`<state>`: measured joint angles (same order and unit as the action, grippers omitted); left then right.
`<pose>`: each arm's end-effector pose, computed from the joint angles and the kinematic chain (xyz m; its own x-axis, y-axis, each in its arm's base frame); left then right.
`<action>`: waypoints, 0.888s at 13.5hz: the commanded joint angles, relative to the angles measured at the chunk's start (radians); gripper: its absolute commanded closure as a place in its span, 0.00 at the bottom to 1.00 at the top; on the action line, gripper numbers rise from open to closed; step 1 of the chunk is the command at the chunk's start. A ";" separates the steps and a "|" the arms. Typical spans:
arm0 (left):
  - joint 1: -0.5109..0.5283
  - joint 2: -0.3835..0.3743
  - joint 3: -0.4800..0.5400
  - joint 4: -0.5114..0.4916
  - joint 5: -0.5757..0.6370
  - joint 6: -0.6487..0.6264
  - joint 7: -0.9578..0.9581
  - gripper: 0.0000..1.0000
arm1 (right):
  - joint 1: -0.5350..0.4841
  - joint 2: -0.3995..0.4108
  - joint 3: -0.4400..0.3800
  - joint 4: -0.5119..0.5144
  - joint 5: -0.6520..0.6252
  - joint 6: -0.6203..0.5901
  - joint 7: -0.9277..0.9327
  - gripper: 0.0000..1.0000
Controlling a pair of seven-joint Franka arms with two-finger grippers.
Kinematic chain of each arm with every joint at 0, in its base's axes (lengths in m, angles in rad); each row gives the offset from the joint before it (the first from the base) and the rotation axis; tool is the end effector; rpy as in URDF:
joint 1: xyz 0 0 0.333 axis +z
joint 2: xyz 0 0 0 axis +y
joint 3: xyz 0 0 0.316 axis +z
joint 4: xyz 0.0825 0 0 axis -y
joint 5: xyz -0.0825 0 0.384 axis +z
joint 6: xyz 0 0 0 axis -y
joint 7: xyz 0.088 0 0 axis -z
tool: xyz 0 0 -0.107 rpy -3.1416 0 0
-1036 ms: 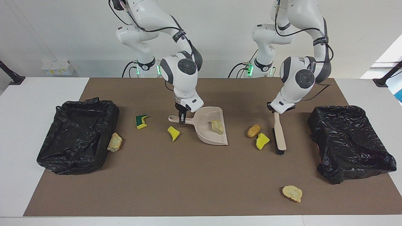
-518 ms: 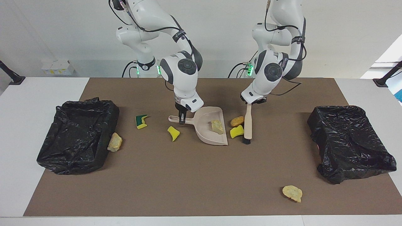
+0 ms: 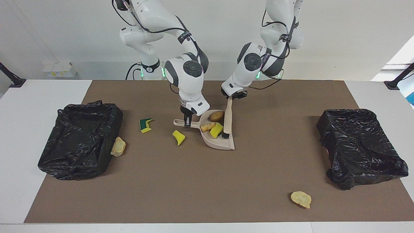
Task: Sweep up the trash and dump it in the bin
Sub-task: 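Sweep the yellow sponge and chunk into the dustpan with the brush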
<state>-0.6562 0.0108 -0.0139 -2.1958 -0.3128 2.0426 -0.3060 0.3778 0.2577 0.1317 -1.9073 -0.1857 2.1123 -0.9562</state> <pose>0.3929 -0.3331 0.3687 0.9452 -0.2132 -0.2473 -0.1709 -0.9684 0.1817 0.5360 0.2856 0.3611 0.0103 0.9915 -0.1298 0.9997 -0.0071 0.0247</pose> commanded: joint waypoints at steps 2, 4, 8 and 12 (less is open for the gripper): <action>0.013 0.011 0.026 0.063 0.013 -0.019 -0.027 1.00 | -0.002 0.009 0.005 0.001 -0.014 0.017 0.010 1.00; 0.059 0.061 0.028 0.144 0.084 -0.070 -0.021 1.00 | -0.002 0.009 0.005 -0.001 -0.014 0.017 0.011 1.00; 0.139 0.121 0.028 0.244 0.177 -0.133 -0.005 1.00 | -0.002 0.009 0.005 0.001 -0.014 0.017 0.011 1.00; 0.320 0.201 0.029 0.343 0.265 -0.137 0.157 1.00 | -0.002 0.008 0.005 0.001 -0.014 0.011 0.011 1.00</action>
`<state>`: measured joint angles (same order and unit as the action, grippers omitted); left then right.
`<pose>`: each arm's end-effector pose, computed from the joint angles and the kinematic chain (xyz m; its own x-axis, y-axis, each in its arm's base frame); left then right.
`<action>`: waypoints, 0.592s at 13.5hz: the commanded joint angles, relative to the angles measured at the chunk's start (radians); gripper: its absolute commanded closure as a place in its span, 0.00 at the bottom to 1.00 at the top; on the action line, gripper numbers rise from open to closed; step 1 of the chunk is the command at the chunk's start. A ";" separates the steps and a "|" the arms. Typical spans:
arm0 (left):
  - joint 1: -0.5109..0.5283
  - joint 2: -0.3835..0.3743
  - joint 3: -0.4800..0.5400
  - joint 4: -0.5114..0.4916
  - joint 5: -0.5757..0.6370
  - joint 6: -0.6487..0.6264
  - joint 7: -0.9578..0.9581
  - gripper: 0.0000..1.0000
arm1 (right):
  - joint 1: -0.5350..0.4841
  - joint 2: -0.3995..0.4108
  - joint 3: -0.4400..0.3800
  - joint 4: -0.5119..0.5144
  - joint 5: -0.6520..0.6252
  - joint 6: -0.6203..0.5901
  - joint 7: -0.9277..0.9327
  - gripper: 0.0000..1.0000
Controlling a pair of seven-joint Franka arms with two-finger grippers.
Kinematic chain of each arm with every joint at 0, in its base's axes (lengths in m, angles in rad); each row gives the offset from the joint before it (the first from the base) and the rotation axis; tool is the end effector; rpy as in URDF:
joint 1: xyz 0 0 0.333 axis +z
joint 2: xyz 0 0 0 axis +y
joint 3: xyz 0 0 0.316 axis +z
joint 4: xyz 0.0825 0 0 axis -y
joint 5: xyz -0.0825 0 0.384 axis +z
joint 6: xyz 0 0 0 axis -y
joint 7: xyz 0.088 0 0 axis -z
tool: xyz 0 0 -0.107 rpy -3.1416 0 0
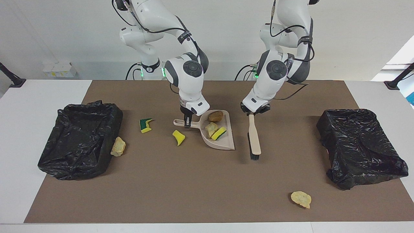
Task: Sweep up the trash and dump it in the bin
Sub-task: 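Sweep the yellow sponge and chunk into the dustpan with the brush, then move the brush to the far tan chunk with the left gripper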
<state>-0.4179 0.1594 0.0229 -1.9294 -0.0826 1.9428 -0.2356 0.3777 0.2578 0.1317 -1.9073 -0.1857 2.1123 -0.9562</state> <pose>0.5309 -0.2278 0.3950 0.9795 -0.1244 -0.1583 -0.1209 -0.9922 0.0320 0.5361 0.2856 0.3610 0.0104 0.9915 -0.1298 0.9997 -0.0072 0.0246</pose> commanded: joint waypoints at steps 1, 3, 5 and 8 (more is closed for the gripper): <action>0.127 0.074 -0.008 0.120 0.055 -0.051 0.157 1.00 | -0.002 0.008 0.005 0.001 -0.012 0.011 0.011 1.00; 0.191 0.136 -0.009 0.225 0.104 -0.096 0.240 1.00 | 0.000 0.008 0.005 0.001 -0.012 0.005 0.023 1.00; 0.212 0.210 -0.009 0.337 0.148 -0.123 0.257 1.00 | 0.001 0.003 0.005 0.002 -0.014 -0.027 0.043 1.00; 0.249 0.288 -0.015 0.456 0.273 -0.131 0.265 1.00 | 0.001 -0.002 0.003 0.002 -0.015 -0.064 0.045 1.00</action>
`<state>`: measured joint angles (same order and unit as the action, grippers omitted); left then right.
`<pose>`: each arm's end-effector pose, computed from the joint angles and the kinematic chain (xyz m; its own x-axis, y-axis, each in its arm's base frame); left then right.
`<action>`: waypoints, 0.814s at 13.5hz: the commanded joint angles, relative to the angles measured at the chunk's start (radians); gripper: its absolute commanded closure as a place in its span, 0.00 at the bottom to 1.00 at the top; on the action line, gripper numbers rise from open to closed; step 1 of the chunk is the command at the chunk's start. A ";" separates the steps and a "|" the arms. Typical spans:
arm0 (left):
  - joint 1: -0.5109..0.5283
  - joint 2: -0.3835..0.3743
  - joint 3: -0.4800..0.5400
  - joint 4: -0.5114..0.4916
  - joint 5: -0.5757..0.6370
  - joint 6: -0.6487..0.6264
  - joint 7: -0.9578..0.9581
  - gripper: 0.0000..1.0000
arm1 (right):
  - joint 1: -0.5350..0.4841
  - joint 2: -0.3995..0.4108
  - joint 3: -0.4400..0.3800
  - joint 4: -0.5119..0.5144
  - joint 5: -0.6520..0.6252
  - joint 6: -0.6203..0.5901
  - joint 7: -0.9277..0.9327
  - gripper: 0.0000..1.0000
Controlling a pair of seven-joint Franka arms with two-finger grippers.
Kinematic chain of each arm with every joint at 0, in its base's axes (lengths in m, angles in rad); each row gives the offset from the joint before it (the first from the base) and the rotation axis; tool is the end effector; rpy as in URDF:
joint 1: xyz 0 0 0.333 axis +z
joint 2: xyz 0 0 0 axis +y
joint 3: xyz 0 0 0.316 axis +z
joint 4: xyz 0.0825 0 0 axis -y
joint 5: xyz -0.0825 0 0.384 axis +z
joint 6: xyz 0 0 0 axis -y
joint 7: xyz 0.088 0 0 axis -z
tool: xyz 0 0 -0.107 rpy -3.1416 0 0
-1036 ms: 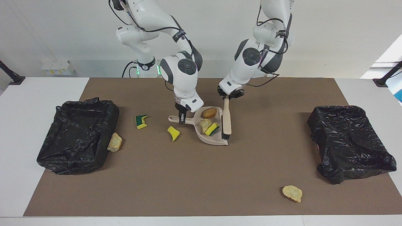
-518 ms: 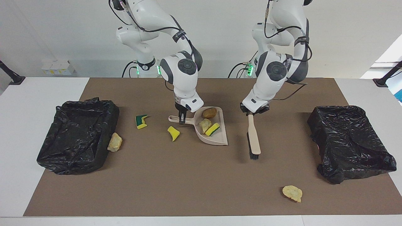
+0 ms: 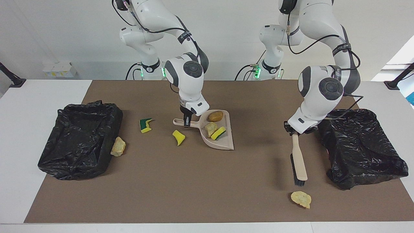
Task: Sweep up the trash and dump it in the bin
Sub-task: 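Move the brush to the far tan chunk with the left gripper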
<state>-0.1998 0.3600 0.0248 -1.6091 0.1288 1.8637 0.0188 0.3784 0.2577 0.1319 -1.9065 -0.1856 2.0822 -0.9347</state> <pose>0.6425 -0.1053 0.4119 0.9674 -0.2283 -0.1100 -0.2413 -0.9624 -0.1250 0.5334 0.2839 0.3590 0.0314 0.9887 -0.1464 0.9995 -0.0311 0.0041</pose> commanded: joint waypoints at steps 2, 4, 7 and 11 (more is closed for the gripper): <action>0.074 0.152 -0.043 0.233 0.063 -0.066 0.050 1.00 | 0.002 -0.003 0.003 0.010 -0.017 -0.076 0.028 1.00; 0.097 0.232 -0.046 0.343 0.066 -0.070 0.070 1.00 | 0.010 -0.006 0.005 0.021 -0.031 -0.117 0.048 1.00; 0.109 0.357 -0.037 0.457 0.109 -0.054 0.108 1.00 | 0.025 -0.008 0.003 0.024 -0.046 -0.137 0.051 1.00; 0.109 0.429 -0.045 0.514 0.138 -0.046 0.133 1.00 | 0.025 -0.009 0.003 0.023 -0.046 -0.136 0.051 1.00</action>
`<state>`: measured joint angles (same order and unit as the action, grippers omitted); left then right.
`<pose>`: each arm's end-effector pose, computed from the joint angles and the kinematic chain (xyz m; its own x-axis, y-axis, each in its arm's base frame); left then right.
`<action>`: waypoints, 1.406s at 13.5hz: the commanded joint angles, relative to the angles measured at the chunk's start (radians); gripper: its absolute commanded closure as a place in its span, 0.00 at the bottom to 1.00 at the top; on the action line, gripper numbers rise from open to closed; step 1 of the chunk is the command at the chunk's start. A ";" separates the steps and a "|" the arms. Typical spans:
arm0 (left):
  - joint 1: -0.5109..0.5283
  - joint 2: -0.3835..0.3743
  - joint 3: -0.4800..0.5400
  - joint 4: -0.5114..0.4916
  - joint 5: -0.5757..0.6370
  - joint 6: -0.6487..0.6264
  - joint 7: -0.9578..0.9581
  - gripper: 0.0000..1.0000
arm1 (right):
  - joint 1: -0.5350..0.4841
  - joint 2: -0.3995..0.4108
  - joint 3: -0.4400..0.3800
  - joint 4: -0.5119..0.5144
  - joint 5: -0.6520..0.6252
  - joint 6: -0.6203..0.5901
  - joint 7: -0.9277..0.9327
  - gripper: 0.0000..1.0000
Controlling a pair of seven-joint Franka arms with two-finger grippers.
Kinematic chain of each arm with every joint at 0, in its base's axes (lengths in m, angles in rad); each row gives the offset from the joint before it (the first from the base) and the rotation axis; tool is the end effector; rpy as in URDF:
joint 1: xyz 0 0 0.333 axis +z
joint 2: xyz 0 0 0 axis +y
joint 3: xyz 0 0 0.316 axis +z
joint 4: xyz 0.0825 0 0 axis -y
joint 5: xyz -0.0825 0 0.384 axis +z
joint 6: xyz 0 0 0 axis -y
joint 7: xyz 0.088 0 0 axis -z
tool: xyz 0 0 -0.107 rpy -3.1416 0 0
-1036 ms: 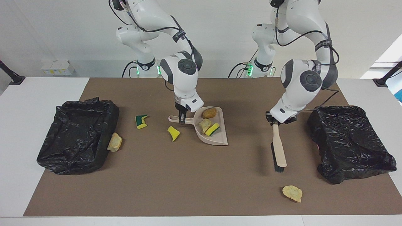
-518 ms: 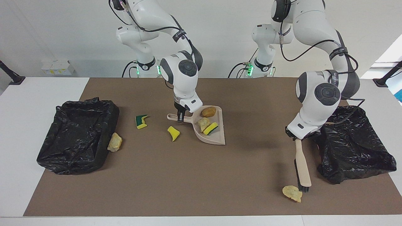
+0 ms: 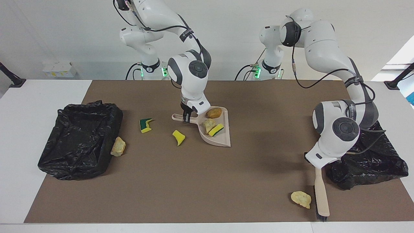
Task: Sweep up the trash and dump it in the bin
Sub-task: 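Move the brush to the far tan chunk with the left gripper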
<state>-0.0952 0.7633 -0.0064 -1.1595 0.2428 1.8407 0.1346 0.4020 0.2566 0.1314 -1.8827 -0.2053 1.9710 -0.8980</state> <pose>0.7449 -0.0553 0.3376 0.9496 -0.2904 -0.1180 -0.3095 -0.9280 -0.2074 0.5229 0.2895 0.3622 0.0390 0.9759 -0.2147 0.9977 -0.0499 -0.0458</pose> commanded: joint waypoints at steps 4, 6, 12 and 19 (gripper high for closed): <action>-0.008 -0.041 -0.015 -0.017 0.026 -0.071 0.282 1.00 | 0.000 -0.008 0.004 -0.004 -0.026 -0.021 0.016 1.00; -0.014 -0.087 -0.015 -0.086 0.027 -0.095 0.344 1.00 | 0.000 -0.008 0.004 -0.004 -0.026 -0.017 0.017 1.00; -0.057 -0.304 -0.044 -0.429 -0.014 -0.149 0.410 1.00 | -0.002 -0.008 0.004 -0.006 -0.026 -0.014 0.018 1.00; -0.135 -0.478 -0.044 -0.571 -0.105 -0.173 0.408 1.00 | -0.003 -0.008 0.005 -0.006 -0.026 -0.014 0.018 1.00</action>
<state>-0.2268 0.3337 -0.0645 -1.7124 0.1571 1.6734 0.5204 0.4019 0.2566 0.1312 -1.8827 -0.2057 1.9710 -0.8979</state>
